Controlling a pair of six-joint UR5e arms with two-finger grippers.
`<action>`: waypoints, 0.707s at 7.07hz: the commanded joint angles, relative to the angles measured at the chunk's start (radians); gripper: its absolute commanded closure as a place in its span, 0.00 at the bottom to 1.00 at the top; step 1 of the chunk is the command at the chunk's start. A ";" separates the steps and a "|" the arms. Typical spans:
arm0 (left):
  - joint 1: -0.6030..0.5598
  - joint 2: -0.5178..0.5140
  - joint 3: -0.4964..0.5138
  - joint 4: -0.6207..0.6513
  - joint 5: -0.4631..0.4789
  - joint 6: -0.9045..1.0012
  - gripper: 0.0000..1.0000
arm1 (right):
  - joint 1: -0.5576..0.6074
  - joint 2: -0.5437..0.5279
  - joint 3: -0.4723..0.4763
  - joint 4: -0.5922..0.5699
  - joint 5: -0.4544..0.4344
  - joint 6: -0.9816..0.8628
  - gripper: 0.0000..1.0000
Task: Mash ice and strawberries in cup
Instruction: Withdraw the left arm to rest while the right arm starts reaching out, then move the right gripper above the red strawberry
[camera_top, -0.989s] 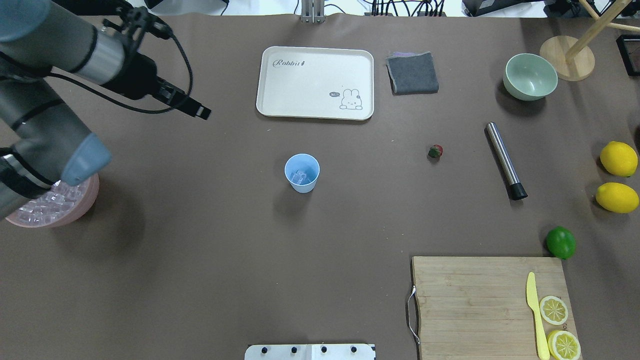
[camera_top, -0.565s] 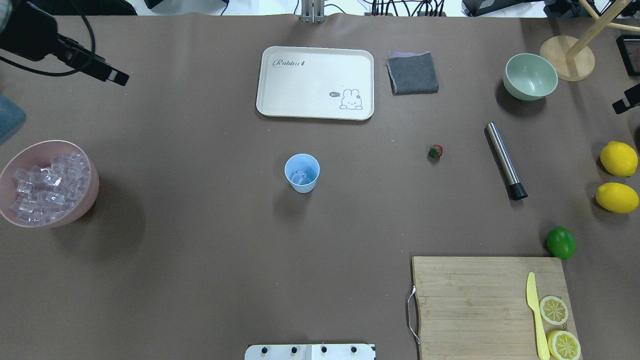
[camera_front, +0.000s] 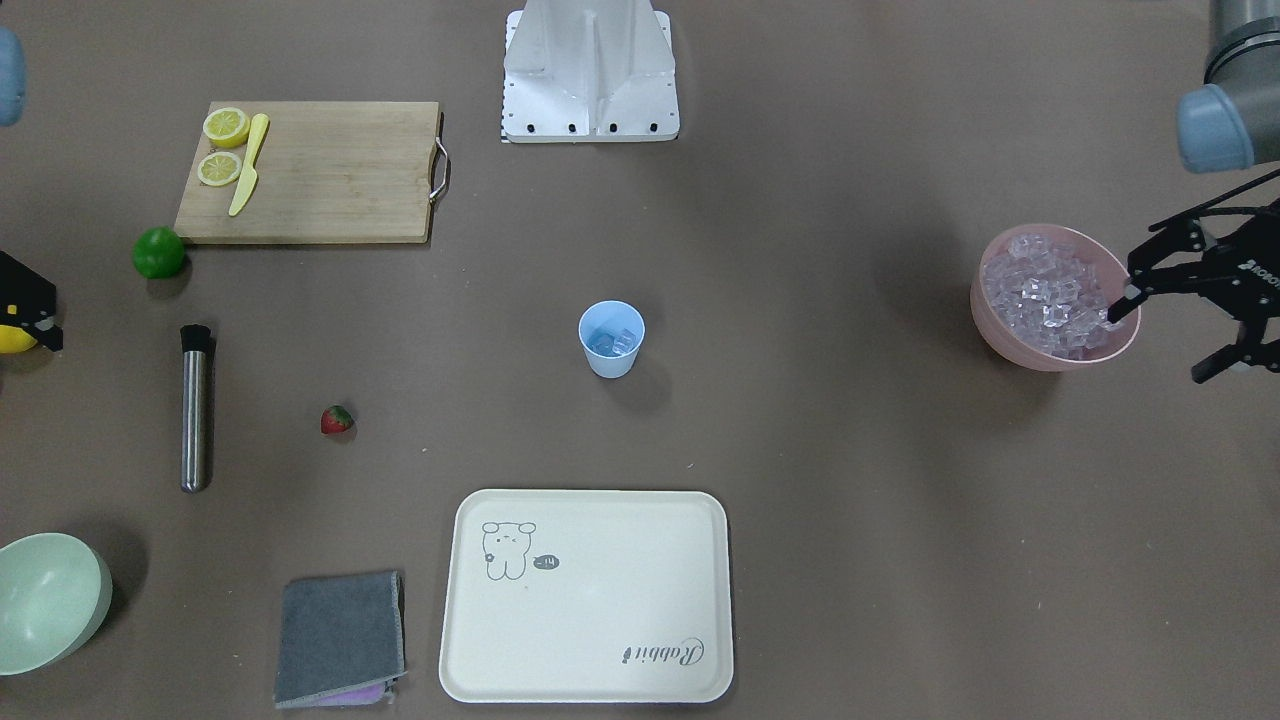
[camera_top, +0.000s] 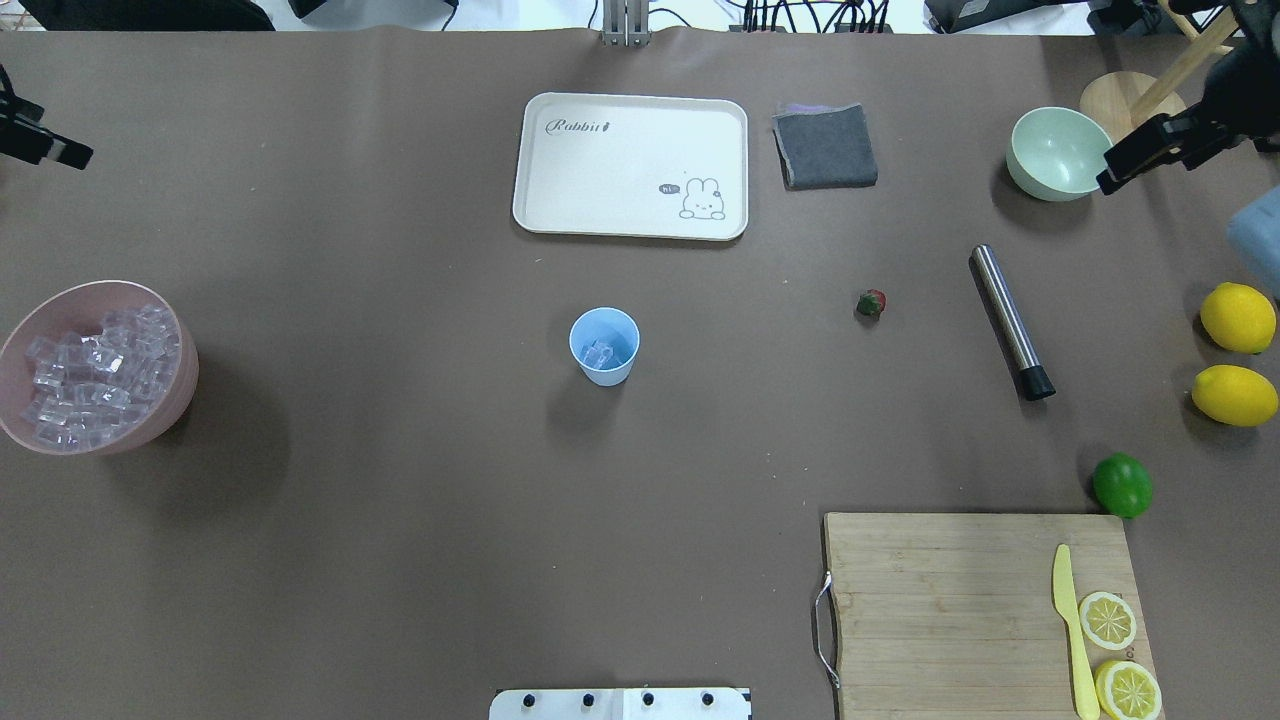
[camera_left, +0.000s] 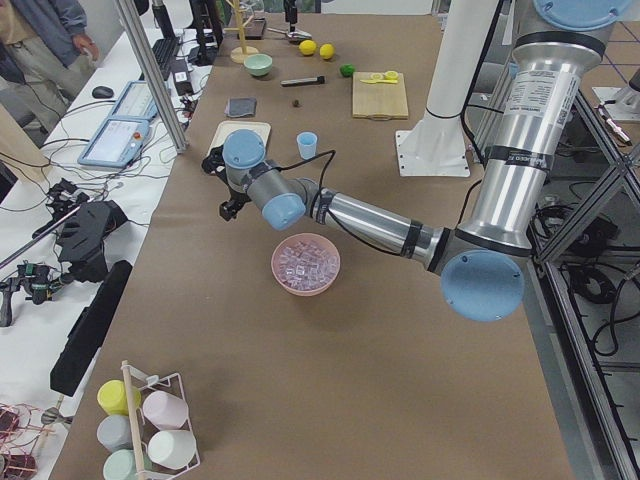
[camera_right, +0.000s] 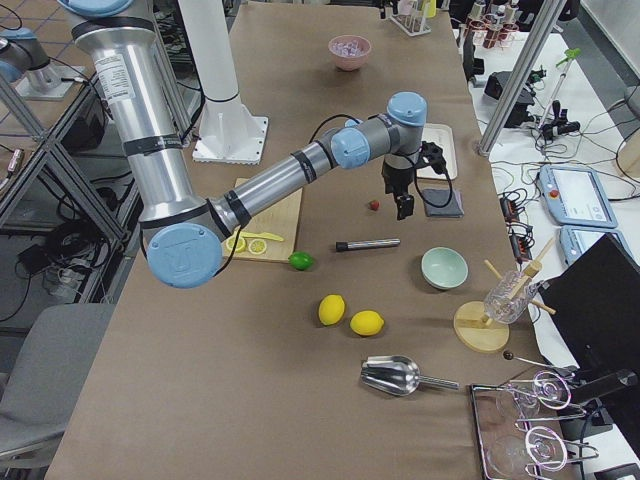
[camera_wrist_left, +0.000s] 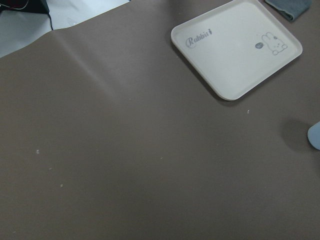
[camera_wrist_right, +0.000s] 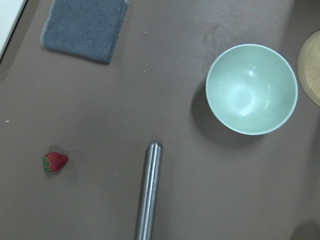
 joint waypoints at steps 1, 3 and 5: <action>-0.114 0.028 -0.004 0.196 -0.003 0.242 0.03 | -0.087 0.082 -0.021 0.005 -0.021 0.119 0.00; -0.182 0.091 -0.001 0.218 -0.045 0.319 0.03 | -0.202 0.113 -0.007 0.032 -0.104 0.263 0.00; -0.185 0.160 -0.042 0.207 -0.046 0.321 0.03 | -0.258 0.132 -0.007 0.042 -0.117 0.282 0.00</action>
